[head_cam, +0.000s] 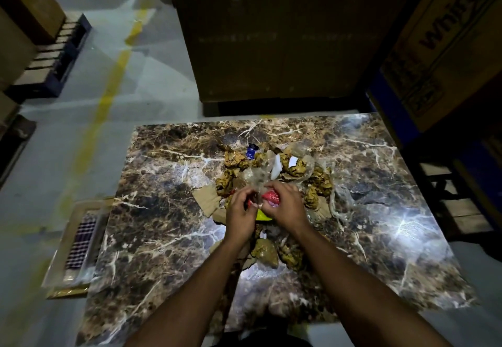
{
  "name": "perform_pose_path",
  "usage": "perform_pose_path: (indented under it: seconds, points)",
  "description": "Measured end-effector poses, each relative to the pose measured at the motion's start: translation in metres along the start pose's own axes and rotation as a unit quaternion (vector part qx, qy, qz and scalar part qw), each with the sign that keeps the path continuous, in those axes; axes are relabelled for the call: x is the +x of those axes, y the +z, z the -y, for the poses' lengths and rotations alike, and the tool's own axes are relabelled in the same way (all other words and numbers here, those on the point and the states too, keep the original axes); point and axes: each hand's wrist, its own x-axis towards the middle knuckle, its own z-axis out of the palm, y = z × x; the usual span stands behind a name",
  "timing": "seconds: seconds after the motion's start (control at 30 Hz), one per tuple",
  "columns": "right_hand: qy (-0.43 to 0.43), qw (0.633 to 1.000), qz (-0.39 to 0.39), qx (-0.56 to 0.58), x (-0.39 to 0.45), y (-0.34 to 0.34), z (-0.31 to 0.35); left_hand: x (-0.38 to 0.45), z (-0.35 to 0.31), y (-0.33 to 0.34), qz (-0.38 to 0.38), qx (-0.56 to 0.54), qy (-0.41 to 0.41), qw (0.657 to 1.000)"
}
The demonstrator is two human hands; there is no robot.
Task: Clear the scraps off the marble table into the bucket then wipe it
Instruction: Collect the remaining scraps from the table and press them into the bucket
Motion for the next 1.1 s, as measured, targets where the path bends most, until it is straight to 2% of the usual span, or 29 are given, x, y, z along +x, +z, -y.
perform_pose_path:
  seconds: [0.07, 0.2, 0.3, 0.43, 0.57, 0.7, 0.9, 1.07, 1.1]
  points:
    - [0.018, 0.998, -0.013, 0.052, -0.001, -0.006, 0.000, 0.000, -0.001, -0.005, -0.004, 0.030, 0.009, 0.999]
    - [0.034, 0.987, -0.080, 0.136, 0.000, -0.027, 0.004, 0.004, -0.005, -0.020, -0.082, 0.125, -0.005, 0.989]
    - [0.020, 0.972, -0.114, 0.204, -0.001, -0.045, 0.014, 0.006, -0.021, -0.029, -0.104, 0.117, 0.040, 0.987]
    - [0.027, 0.944, -0.167, 0.284, 0.000, -0.059, 0.035, 0.005, -0.046, -0.024, -0.052, 0.027, 0.096, 0.994]
    - [0.051, 0.881, -0.210, 0.421, 0.001, -0.066, 0.063, -0.016, -0.072, -0.008, -0.036, -0.119, 0.072, 0.990]
    - [0.050, 0.801, -0.224, 0.553, 0.002, -0.065, 0.088, -0.029, -0.096, 0.004, -0.016, -0.268, 0.054, 0.962]
    - [0.085, 0.724, -0.145, 0.669, -0.007, -0.060, 0.105, -0.020, -0.117, 0.005, 0.027, -0.447, 0.001, 0.894]
    - [0.095, 0.725, -0.134, 0.668, -0.013, -0.059, 0.114, -0.016, -0.128, 0.002, 0.005, -0.494, -0.001, 0.869]
    - [0.080, 0.750, -0.156, 0.637, -0.015, -0.060, 0.116, -0.017, -0.132, 0.000, -0.006, -0.508, -0.006, 0.862]
